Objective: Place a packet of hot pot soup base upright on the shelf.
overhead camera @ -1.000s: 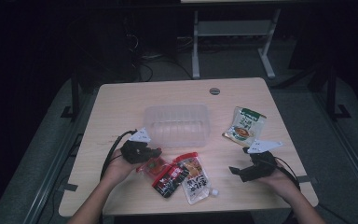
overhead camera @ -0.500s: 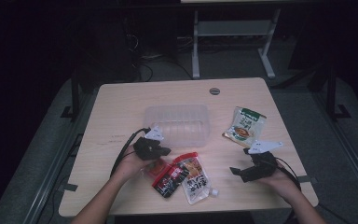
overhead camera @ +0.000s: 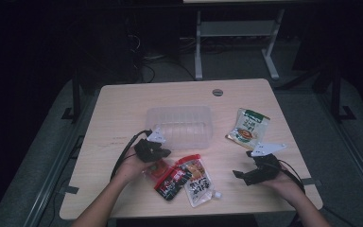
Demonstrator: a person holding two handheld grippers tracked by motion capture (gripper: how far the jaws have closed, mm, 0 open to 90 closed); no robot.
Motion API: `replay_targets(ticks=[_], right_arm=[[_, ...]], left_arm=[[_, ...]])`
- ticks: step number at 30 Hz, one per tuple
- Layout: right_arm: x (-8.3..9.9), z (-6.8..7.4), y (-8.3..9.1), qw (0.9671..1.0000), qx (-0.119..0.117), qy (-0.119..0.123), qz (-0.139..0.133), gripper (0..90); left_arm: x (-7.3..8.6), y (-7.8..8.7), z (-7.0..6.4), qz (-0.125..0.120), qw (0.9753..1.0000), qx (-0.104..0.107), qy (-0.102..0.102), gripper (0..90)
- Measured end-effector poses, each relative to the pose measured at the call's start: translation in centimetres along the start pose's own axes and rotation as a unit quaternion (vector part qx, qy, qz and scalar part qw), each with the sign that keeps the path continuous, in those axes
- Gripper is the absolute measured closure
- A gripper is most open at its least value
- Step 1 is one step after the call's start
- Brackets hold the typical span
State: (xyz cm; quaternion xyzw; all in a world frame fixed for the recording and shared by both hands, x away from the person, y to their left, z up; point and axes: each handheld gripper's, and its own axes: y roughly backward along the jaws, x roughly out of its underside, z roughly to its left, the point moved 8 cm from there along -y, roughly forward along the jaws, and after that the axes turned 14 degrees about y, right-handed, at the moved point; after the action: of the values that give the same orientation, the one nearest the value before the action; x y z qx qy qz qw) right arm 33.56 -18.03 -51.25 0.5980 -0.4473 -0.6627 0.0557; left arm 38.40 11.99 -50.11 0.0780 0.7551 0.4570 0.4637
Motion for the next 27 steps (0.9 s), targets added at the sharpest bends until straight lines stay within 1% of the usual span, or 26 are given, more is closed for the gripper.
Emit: replay_targets(ticks=[1, 2, 3, 7, 10, 11, 12, 14, 16, 17, 19, 21, 25, 26, 27], right_arm=[[0.0, 0.0, 0.0, 1.0000, 0.000, 0.000, 0.000, 5.6], [0.0, 0.0, 0.0, 1.0000, 0.000, 0.000, 0.000, 5.6], [0.0, 0.0, 0.0, 1.0000, 0.000, -0.001, 0.000, 5.6], [0.1, 0.0, 0.0, 1.0000, -0.001, -0.002, 0.002, 5.6], [0.0, 0.0, 0.0, 1.0000, -0.001, 0.000, 0.002, 5.6], [0.0, 0.0, 0.0, 1.0000, -0.001, 0.001, 0.002, 5.6], [0.1, 0.0, -0.1, 1.0000, -0.001, 0.002, 0.002, 5.6], [0.1, 0.0, -0.1, 1.0000, -0.001, 0.001, 0.003, 5.5], [0.0, 0.1, -0.1, 1.0000, -0.002, 0.001, 0.003, 5.6], [0.0, 0.1, -0.1, 1.0000, -0.001, 0.001, 0.003, 5.6], [0.1, 0.1, -0.1, 1.0000, -0.002, 0.002, 0.002, 5.6], [0.1, 0.1, -0.1, 1.0000, -0.002, -0.002, 0.005, 5.6], [0.1, 0.1, -0.1, 1.0000, -0.002, 0.000, 0.003, 5.6], [0.1, 0.1, 0.0, 1.0000, -0.002, 0.000, 0.003, 5.6], [0.1, 0.1, 0.0, 1.0000, -0.002, 0.000, 0.004, 5.6]], left_arm=[[0.0, 0.1, 0.1, 0.000, 1.0000, -0.002, -0.004, 89.7], [0.1, 0.2, 0.2, -0.001, 1.0000, -0.003, 0.001, 89.7], [0.1, 0.3, 0.3, 0.000, 1.0000, -0.004, -0.001, 89.8], [0.2, 0.4, 0.4, -0.001, 1.0000, -0.002, 0.005, 89.7], [0.0, 0.2, 0.1, -0.006, 1.0000, 0.002, 0.001, 89.7], [0.0, 0.1, 0.0, -0.005, 1.0000, 0.002, -0.003, 89.7], [0.0, -0.1, 0.0, -0.002, 0.9999, -0.002, -0.010, 89.7], [0.0, -0.4, -0.1, -0.001, 0.9999, -0.008, -0.012, 89.7], [0.0, -0.6, 0.0, 0.002, 0.9999, -0.009, -0.007, 89.7], [0.1, -0.6, 0.1, 0.005, 0.9999, -0.011, -0.009, 89.7], [0.3, -0.5, 0.3, 0.012, 0.9998, -0.017, -0.008, 89.7], [0.7, -0.5, 0.5, 0.025, 0.9993, -0.024, -0.009, 89.7], [1.2, -0.2, 0.7, 0.028, 0.9993, -0.026, -0.008, 89.7], [1.3, -0.1, 0.7, 0.028, 0.9993, -0.024, -0.004, 89.7], [1.4, 0.1, 0.8, 0.031, 0.9991, -0.027, -0.007, 89.7]])
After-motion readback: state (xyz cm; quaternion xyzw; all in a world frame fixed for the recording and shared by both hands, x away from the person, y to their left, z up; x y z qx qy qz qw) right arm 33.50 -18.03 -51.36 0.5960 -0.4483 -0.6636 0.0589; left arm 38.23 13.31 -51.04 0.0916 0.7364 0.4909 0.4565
